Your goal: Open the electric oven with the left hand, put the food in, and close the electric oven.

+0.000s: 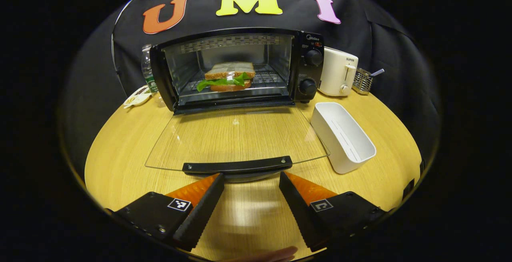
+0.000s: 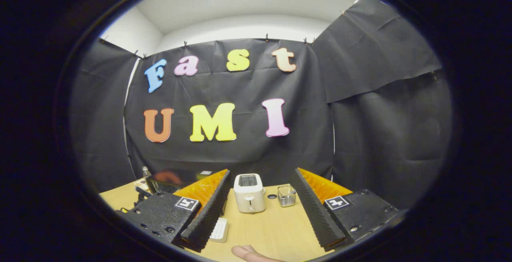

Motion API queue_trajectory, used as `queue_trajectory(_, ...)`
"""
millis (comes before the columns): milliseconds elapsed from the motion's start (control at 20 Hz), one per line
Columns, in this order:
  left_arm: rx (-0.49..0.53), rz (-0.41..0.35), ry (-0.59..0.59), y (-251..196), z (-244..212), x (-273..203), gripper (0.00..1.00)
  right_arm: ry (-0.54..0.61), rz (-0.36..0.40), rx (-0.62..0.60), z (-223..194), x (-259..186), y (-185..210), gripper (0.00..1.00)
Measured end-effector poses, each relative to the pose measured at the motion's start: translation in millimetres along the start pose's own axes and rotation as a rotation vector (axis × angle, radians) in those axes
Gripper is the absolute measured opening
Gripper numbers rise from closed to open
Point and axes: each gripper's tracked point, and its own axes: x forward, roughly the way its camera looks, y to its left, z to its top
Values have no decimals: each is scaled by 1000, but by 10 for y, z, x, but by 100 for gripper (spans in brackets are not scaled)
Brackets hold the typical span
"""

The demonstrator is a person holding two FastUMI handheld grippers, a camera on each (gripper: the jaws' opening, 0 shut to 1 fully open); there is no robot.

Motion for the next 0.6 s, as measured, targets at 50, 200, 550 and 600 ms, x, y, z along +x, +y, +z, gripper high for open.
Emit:
queue_trajectory(50,-9,1,8,0,-3,5,92,-1,4,-6,-4,10,14,99)
queue_trajectory(200,-64,8,-3,-2,59,-34,92,2,14,-15,-18,-14,62,99)
queue_trajectory(550,-58,30,-29,11,228,-118,92,30,24,-32,-203,96,159,99)
queue_trajectory(600,-67,28,-36,6,265,-139,92,31,20,-39,-214,105,153,99)
